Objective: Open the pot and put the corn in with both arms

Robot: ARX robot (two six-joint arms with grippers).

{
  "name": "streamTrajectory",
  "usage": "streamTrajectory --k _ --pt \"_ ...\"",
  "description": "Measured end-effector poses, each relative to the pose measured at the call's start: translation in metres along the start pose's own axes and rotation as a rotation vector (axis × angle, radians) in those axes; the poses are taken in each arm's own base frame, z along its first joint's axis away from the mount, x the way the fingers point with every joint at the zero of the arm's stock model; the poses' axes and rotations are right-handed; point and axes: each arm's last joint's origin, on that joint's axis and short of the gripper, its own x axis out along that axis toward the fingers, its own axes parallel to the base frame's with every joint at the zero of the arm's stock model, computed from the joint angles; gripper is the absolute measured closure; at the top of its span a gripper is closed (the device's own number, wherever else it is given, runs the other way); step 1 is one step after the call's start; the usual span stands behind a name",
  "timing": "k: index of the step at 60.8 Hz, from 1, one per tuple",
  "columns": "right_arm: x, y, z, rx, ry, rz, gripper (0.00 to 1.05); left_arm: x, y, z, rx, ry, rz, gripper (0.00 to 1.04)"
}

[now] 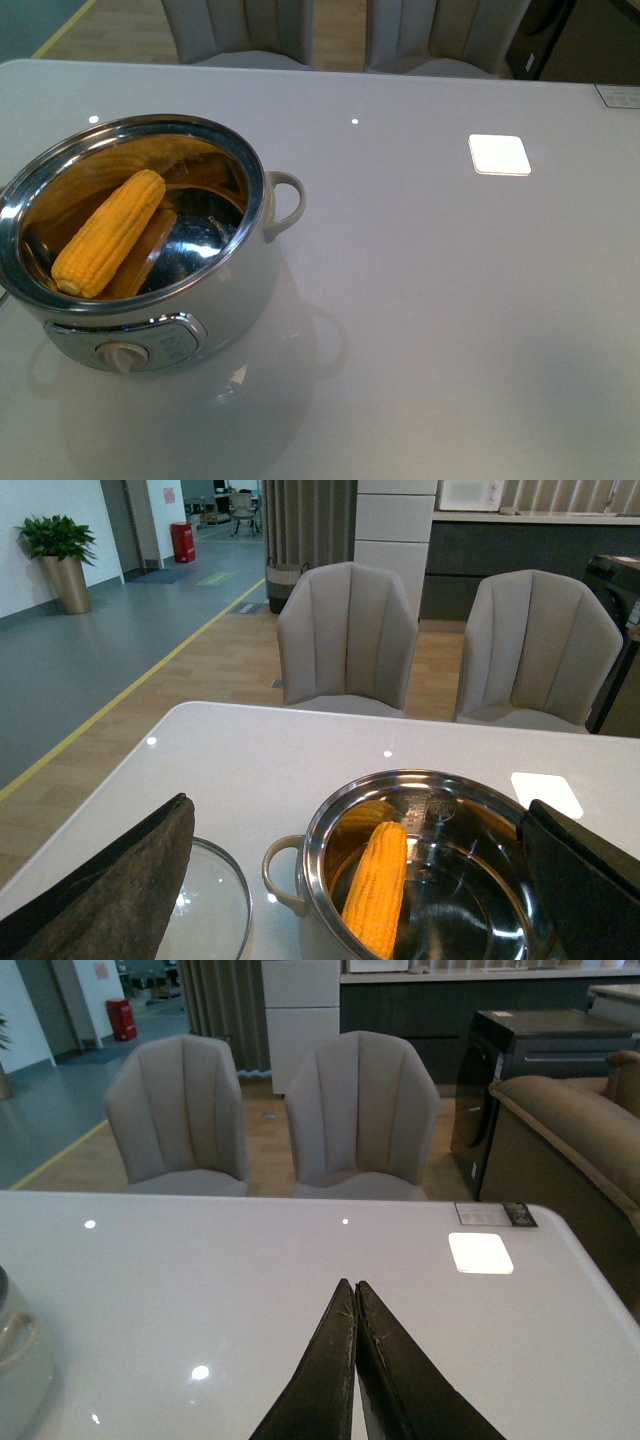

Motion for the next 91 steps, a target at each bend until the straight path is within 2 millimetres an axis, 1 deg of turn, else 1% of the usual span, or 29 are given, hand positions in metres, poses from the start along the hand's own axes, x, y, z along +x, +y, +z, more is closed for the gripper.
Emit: streamTrajectory --k 10,14,18,37,40,45,47,48,51,52,54,66,67,71,91 --pt "-0.003 0.000 0.000 -0.002 -0.002 0.000 1.03 0.000 0.000 0.000 0.000 0.000 0.000 0.07" --pt "-0.010 0.000 -0.004 -0.002 0.034 -0.001 1.03 0.000 0.000 0.000 0.000 0.000 0.000 0.07" --pt "-0.013 0.000 -0.003 -0.002 0.007 -0.003 1.03 0.000 0.000 0.000 0.000 0.000 0.000 0.07" --pt "-0.014 0.000 -0.003 -0.003 0.005 -0.003 1.03 0.000 0.000 0.000 0.000 0.000 0.000 0.07" --pt "-0.014 0.000 -0.003 -0.004 0.005 -0.003 0.93 0.000 0.000 0.000 0.000 0.000 0.000 0.07" --pt "-0.014 0.000 -0.003 -0.004 0.004 -0.003 0.71 0.000 0.000 0.000 0.000 0.000 0.000 0.07" --pt "-0.014 0.000 -0.003 -0.004 0.004 -0.003 0.64 0.000 0.000 0.000 0.000 0.000 0.000 0.07" --pt "-0.014 0.000 -0.003 -0.004 0.004 -0.003 0.62 0.000 0.000 0.000 0.000 0.000 0.000 0.07" --pt "-0.014 0.000 -0.003 -0.004 0.004 -0.003 0.51 0.000 0.000 0.000 0.000 0.000 0.000 0.07" --pt "-0.014 0.000 -0.003 -0.004 0.004 -0.003 0.50 0.000 0.000 0.000 0.000 0.000 0.000 0.07" --pt "-0.014 0.000 -0.003 -0.004 0.004 -0.003 0.43 0.000 0.000 0.000 0.000 0.000 0.000 0.07" --pt "-0.014 0.000 -0.003 -0.004 0.004 -0.003 0.09 0.000 0.000 0.000 0.000 0.000 0.000 0.07" --pt "-0.014 0.000 -0.003 -0.004 0.004 -0.003 0.07 0.000 0.000 0.000 0.000 0.000 0.000 0.07" --pt "-0.014 0.000 -0.003 -0.004 0.004 -0.003 0.09 0.000 0.000 0.000 0.000 0.000 0.000 0.07" --pt "-0.014 0.000 -0.003 -0.004 0.004 -0.003 0.09 0.000 0.000 0.000 0.000 0.000 0.000 0.07"
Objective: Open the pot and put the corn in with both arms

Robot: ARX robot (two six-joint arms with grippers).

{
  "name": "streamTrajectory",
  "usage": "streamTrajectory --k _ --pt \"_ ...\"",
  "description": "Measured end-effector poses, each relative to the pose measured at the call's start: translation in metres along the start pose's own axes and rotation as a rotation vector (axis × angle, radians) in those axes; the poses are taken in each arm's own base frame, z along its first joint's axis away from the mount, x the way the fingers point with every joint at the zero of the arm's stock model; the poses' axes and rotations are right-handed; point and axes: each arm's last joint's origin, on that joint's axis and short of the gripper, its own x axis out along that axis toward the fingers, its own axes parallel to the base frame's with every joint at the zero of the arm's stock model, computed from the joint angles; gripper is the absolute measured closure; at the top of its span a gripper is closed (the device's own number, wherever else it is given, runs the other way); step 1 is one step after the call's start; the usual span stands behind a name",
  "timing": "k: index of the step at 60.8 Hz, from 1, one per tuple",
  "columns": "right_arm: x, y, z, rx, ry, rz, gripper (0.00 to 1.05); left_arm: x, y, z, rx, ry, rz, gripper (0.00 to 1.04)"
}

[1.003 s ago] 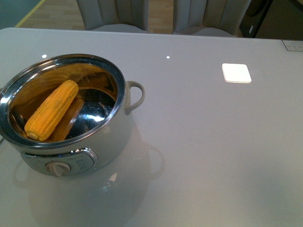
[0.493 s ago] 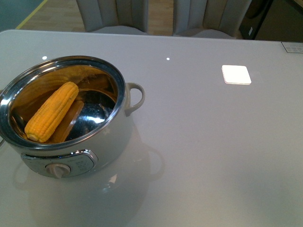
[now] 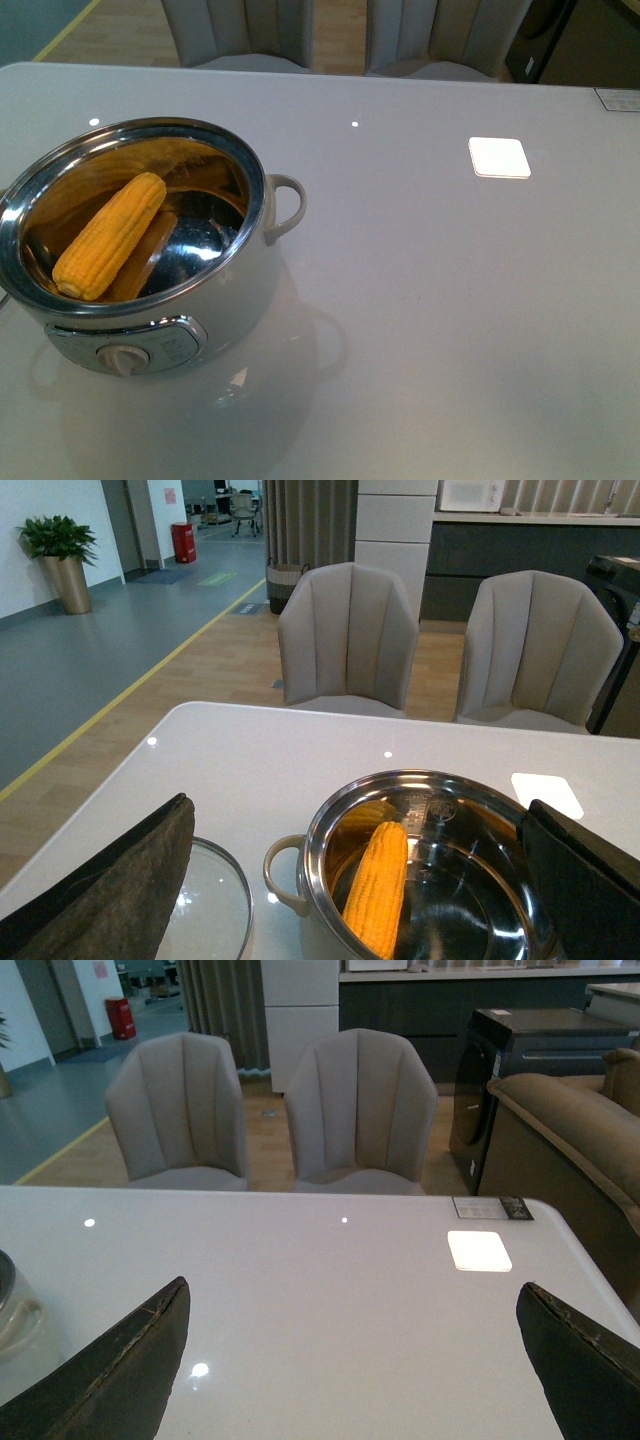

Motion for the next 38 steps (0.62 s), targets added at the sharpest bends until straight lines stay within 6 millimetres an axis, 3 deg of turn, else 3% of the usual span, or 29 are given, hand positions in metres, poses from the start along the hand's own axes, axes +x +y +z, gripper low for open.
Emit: streamTrajectory --k 38 --pt "0.0000 0.0000 0.0000 0.000 0.000 0.000 0.09 0.0000 0.0000 0.0000 0.000 0.000 0.000 0.07"
